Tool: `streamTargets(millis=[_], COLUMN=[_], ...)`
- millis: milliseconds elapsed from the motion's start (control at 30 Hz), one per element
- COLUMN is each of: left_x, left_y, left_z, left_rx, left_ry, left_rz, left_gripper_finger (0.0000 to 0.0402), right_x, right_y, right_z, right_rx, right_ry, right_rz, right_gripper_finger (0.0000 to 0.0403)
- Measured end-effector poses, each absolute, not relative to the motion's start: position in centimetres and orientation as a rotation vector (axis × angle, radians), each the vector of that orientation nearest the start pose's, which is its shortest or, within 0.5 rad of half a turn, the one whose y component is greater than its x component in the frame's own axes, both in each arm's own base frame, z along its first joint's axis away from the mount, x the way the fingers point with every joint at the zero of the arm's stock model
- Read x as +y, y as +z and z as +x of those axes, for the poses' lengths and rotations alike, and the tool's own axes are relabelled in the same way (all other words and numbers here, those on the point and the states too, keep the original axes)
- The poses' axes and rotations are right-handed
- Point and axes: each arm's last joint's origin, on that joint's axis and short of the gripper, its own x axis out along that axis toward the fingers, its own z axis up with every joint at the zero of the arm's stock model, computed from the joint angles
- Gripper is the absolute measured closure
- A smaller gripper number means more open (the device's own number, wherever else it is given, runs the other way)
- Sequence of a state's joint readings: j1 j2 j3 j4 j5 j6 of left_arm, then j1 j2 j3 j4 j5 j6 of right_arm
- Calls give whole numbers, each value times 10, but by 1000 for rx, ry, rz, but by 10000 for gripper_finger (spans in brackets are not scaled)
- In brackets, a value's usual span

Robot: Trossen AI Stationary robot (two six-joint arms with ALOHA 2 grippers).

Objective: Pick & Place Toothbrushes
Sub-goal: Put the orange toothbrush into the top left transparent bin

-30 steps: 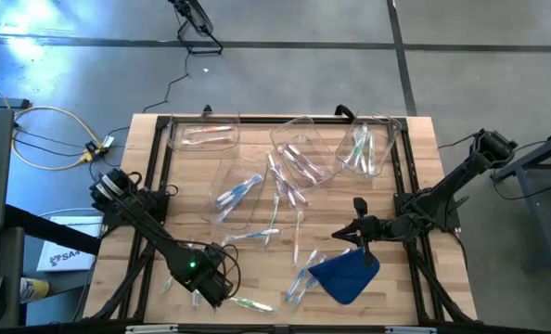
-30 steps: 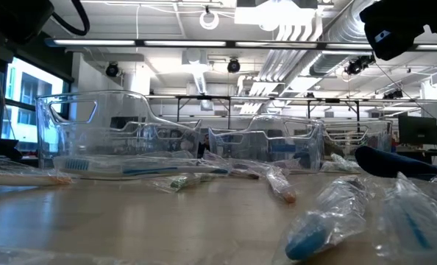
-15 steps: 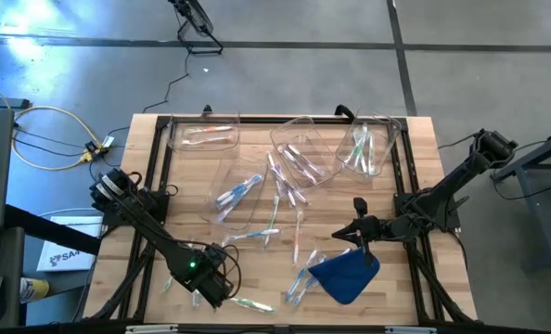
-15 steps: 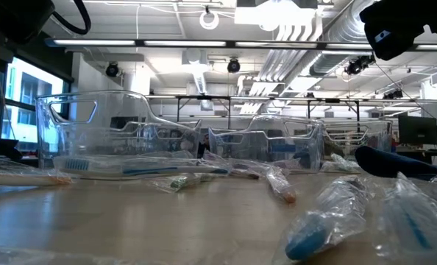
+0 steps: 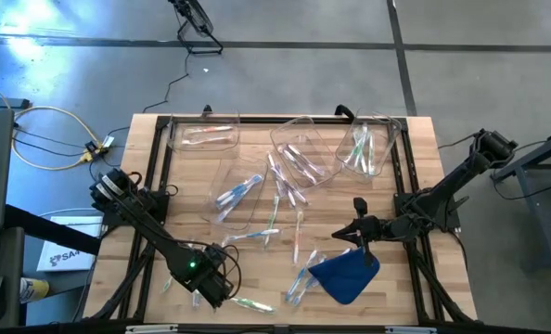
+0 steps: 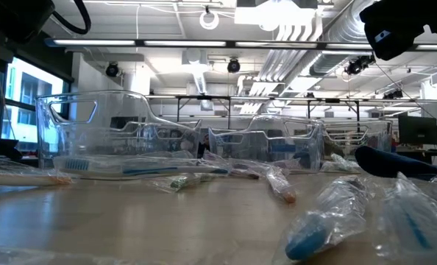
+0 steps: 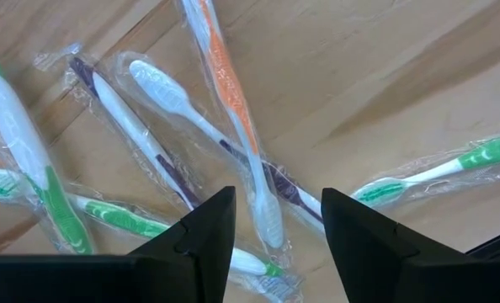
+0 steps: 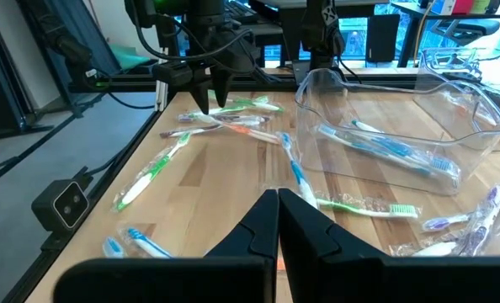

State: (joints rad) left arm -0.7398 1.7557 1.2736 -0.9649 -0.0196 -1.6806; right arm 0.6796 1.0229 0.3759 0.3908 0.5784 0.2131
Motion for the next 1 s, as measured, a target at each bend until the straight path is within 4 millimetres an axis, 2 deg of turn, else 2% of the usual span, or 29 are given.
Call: streamTargets(millis=[667,1000], left_x=[-221,-226], left_y=[207,209], left_z=[243,249], left_rx=[1370,1323], left_ry=[619,500], left_rz=[-834,-822], left_gripper_finger=[231,231], right_x=[115,115], right_y=[206,203], right_z=[168,167], right_rx=[217,244], right_ry=[78,74], right_rz=[61,54], right_gripper_finger=[399,399])
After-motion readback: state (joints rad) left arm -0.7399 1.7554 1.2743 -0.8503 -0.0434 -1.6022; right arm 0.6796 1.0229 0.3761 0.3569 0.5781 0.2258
